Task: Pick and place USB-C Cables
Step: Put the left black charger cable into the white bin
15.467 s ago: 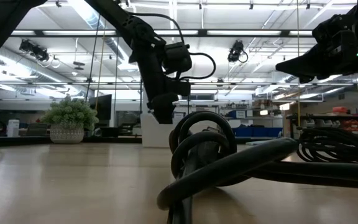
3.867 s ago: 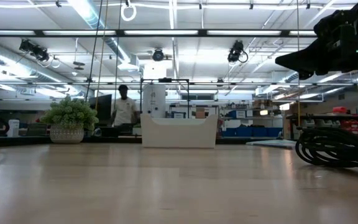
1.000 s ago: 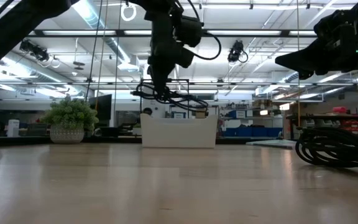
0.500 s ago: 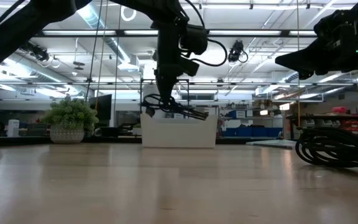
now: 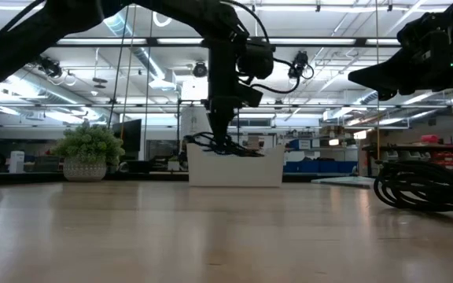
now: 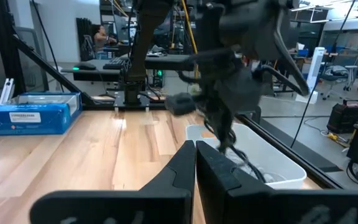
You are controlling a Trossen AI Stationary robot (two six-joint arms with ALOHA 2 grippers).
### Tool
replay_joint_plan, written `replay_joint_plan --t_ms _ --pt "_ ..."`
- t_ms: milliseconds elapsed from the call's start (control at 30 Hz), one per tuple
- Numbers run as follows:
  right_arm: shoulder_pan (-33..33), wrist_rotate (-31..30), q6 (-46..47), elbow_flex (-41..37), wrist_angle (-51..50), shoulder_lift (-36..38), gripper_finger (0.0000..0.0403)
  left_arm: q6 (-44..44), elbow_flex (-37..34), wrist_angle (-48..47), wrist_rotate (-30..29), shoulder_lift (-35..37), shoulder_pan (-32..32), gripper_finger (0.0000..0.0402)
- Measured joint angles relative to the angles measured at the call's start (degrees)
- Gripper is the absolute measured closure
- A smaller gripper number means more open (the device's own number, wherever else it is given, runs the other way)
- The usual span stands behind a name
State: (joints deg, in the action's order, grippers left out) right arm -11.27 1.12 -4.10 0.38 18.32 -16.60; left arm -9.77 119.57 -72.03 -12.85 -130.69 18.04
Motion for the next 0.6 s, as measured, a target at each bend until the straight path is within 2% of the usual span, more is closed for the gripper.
replay_joint_plan --t_ms 600 --pt "0.0 0.03 0.0 0.0 0.05 -0.26 0.0383 -1.6 0.02 1.97 0.69 -2.67 0.15 0.0365"
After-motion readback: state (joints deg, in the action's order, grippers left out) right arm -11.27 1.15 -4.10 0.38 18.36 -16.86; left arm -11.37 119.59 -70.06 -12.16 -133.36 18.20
